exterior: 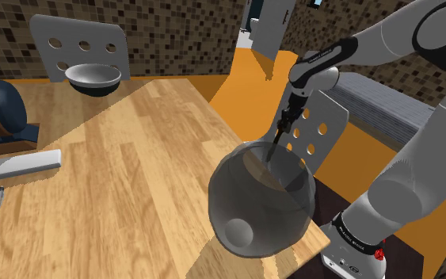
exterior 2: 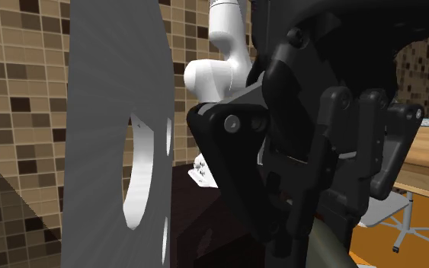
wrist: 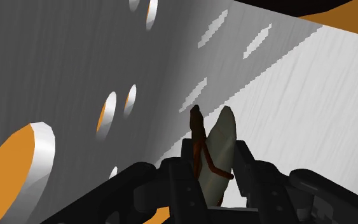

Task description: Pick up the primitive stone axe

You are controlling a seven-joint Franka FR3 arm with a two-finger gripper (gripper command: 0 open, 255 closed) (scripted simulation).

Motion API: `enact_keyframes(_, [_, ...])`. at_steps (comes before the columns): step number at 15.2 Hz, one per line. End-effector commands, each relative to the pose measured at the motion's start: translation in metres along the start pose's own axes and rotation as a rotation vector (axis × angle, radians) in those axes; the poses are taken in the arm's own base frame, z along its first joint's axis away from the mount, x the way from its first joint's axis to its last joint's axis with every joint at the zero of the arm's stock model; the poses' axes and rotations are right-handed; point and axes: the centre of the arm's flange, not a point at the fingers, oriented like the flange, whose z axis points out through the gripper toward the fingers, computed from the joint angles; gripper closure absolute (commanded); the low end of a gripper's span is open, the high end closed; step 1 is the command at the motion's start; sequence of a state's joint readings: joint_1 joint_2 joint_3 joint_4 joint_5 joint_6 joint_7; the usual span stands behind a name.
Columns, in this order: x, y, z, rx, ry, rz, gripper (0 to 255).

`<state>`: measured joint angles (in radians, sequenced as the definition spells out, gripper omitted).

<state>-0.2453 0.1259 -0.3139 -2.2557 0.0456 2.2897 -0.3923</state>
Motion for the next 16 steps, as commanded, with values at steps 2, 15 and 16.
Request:
enact_keyframes(2, [-0.002, 0.000, -0.013, 0.000, -0.001, 0.000, 255])
enact_keyframes(15, [-0.007, -0.002, -0.077, 0.000, -0.001, 0.000, 255])
enact_keyframes(16, [-0.007, -0.002, -0.077, 0.000, -0.001, 0.000, 255])
